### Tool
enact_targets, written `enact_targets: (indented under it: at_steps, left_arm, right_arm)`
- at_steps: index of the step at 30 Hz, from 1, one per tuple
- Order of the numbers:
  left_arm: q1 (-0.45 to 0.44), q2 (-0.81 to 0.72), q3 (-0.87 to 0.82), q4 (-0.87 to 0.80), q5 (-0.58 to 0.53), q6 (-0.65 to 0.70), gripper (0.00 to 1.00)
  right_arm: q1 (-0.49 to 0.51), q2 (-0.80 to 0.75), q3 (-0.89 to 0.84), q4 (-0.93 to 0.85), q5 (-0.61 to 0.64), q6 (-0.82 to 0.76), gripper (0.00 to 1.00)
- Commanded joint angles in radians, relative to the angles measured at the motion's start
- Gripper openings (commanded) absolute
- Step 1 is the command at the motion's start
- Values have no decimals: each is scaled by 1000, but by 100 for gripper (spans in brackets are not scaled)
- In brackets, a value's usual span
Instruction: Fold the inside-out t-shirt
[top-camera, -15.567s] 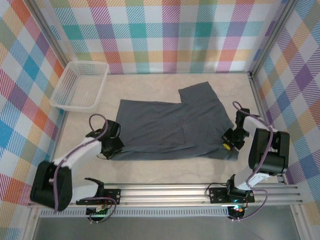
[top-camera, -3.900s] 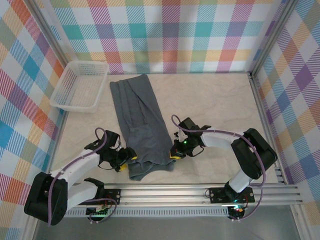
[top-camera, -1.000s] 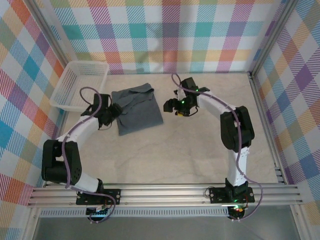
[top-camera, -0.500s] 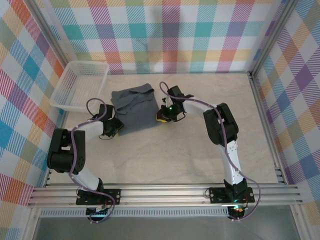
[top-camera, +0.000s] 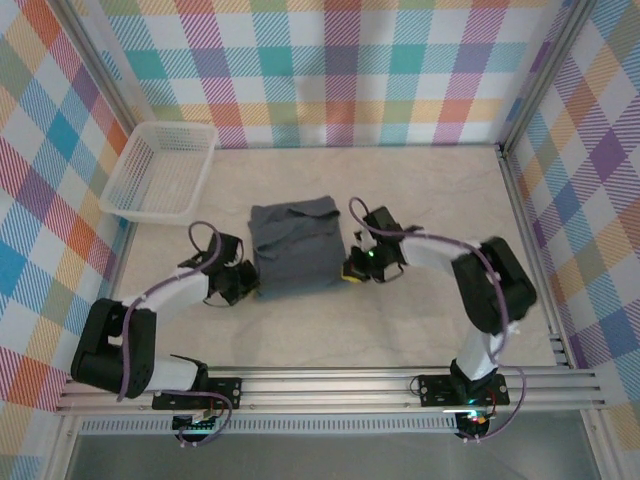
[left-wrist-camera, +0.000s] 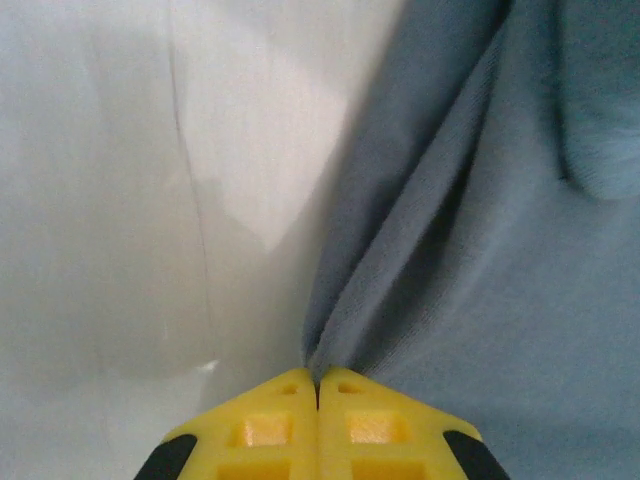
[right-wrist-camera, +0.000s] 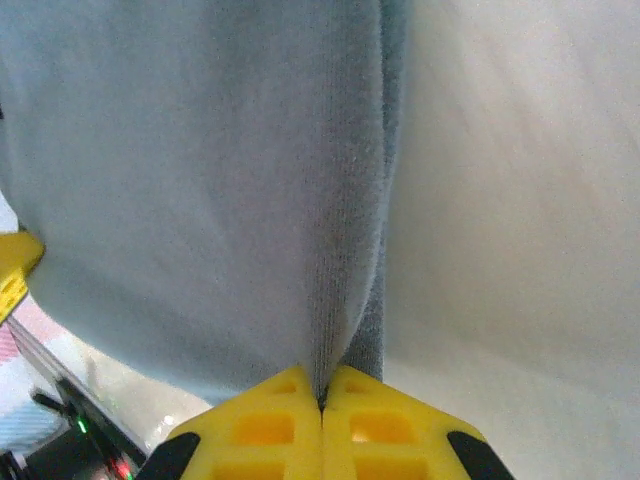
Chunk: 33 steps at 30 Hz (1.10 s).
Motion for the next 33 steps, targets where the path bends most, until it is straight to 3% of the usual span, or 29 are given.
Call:
enact_targets:
  at_steps: [1, 3, 5, 7, 10, 14, 21, 25, 31, 33]
  left_arm:
    - [-123, -87, -90, -164, 96, -54, 3]
    - [-161, -147, -116, -217, 109, -63, 13]
    - [-162, -203, -111, -276, 95, -56, 34]
    - [-163, -243, -73, -286, 92, -45, 50]
    - [-163, -243, 18, -263, 88, -30, 54]
    - [-163, -147, 96, -219, 49, 0, 56]
    - [-156, -4, 141, -73, 5, -13, 60]
    - [-155, 67, 171, -37, 1, -32, 55]
    - [-152, 104, 192, -27, -11, -39, 7]
    - [-143, 95, 204, -38, -11, -40, 0]
  right_arm:
    - [39, -156, -179, -80, 45, 19, 0]
    - [55, -237, -241, -107, 46, 31, 4]
    - [57, -306, -247, -144, 50, 35, 35]
    - [56, -362, -185, -200, 106, 30, 52]
    - [45, -368, -73, -227, 195, 35, 54]
    - [-2, -237, 63, -215, 301, 32, 56]
    - [-40, 29, 258, -145, 199, -14, 55]
    - [-38, 130, 273, -88, 126, 32, 45]
    - [-38, 112, 257, -76, 119, 51, 10]
    - [-38, 95, 259, -99, 112, 53, 1]
